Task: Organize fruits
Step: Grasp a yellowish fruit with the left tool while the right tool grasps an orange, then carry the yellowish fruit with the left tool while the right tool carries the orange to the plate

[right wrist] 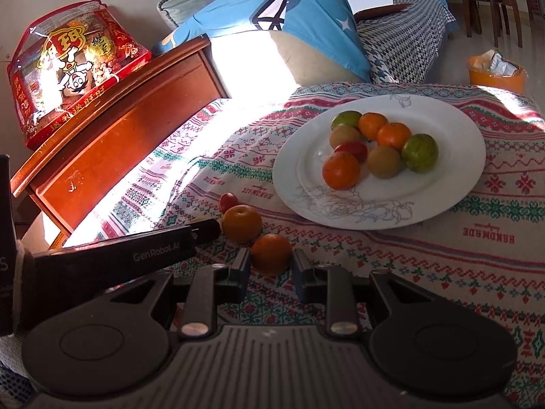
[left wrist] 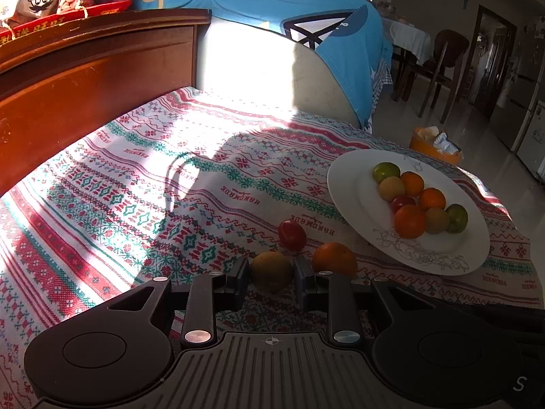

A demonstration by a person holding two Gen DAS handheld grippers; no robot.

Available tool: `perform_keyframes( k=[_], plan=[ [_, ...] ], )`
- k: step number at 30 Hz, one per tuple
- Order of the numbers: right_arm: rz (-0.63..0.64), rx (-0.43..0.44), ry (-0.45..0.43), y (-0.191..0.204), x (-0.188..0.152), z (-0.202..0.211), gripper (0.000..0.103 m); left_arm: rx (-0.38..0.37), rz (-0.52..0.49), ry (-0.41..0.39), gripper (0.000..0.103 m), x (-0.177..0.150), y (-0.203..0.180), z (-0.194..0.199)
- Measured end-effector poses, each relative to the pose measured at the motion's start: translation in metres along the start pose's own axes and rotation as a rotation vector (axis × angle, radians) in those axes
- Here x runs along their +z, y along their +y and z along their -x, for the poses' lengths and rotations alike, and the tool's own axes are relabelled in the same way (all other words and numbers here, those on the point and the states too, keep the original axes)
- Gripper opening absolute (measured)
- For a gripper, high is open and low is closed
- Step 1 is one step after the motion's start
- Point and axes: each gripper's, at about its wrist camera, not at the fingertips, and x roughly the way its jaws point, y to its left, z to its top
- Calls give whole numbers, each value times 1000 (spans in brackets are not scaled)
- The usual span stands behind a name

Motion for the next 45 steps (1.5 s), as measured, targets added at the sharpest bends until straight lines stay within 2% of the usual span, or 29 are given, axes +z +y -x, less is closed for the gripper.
perform_keyframes(
  k=[13,30,37,45],
  plan=[
    [39,23,-3,11,-5,16,26,50,39,-23,25,-7,2,36],
    [56,0,-36,4,-3,44,26,34,52,-7,25,-26,-22,59],
    [53,-23,-94,-9,13,64,26,29,48,-22,25,-19,-30,68],
    [-27,-70,-185,-41,55,82,26,-24,38,-57,25,9,-52,63]
  ],
)
